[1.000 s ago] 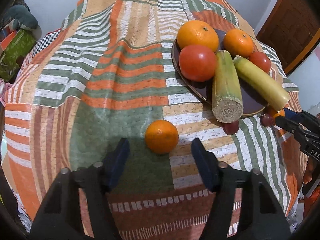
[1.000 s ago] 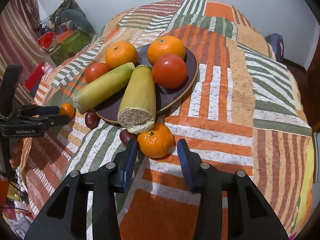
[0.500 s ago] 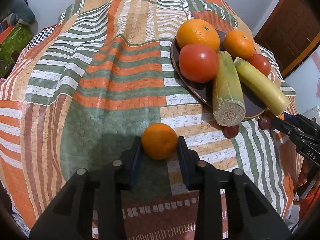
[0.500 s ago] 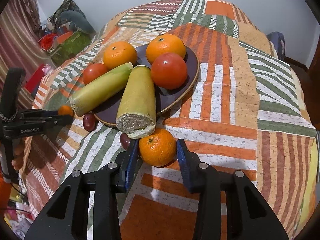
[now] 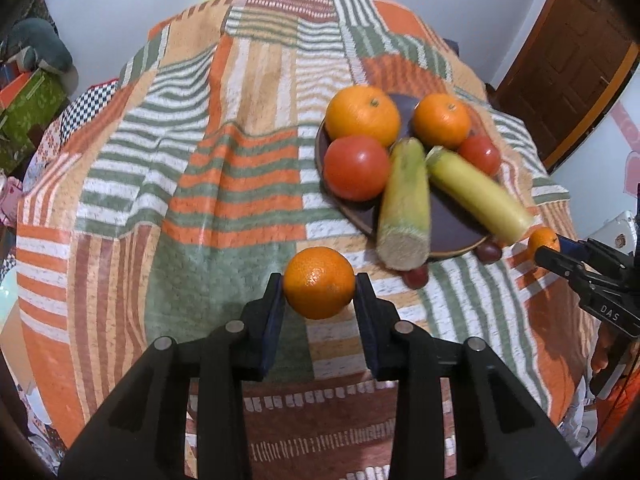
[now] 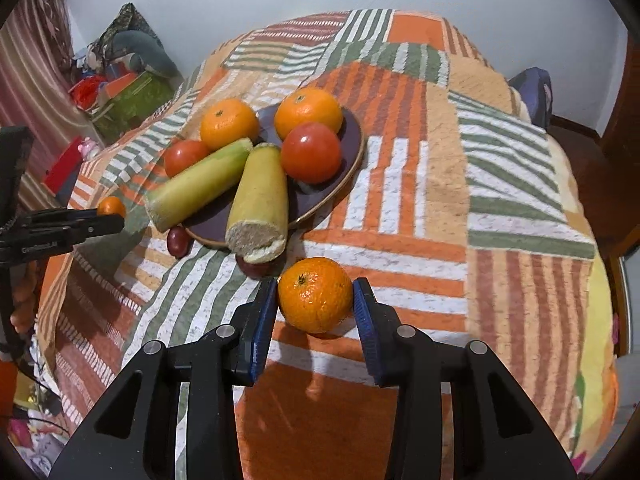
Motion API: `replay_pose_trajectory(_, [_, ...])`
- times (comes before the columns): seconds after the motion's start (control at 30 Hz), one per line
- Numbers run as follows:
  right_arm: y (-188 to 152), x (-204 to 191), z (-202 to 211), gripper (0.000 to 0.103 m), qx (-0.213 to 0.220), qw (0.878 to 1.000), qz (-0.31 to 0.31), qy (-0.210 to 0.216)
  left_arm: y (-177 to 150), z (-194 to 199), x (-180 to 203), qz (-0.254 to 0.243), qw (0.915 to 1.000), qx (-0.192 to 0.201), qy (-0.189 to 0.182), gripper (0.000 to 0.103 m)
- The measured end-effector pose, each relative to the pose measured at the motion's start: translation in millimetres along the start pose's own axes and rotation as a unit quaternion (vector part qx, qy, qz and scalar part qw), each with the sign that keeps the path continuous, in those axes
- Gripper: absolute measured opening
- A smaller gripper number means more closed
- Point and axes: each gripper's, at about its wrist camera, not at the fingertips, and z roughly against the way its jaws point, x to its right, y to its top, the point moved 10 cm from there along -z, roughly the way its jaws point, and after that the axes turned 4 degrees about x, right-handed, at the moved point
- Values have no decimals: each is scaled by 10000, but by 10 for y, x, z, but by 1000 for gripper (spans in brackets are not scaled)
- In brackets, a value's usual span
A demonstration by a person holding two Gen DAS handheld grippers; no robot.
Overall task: Organize fruits
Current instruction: 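Carry both mandarins over the purple plate beside the oranges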
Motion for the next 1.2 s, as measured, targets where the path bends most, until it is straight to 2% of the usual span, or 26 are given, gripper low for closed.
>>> replay_pose_trajectory(0.23, [281, -61, 126, 35, 346, 9993, 102, 0, 242, 103, 148, -106, 9996, 250, -93, 35])
replay_pose_trajectory(0.6, [652, -305, 98, 35, 696, 9968, 349, 157, 627, 137, 389, -301, 9976, 565, -259, 35])
replay_pose_trajectory(0.93, [925, -441, -59, 35, 827, 9949, 518, 252, 898, 69, 543, -447, 9959, 696, -377, 35])
replay_pose_trajectory(1.2, [1059, -484, -193, 35, 849, 9946, 535, 274, 1041, -93, 547, -337, 9962, 708, -391, 35])
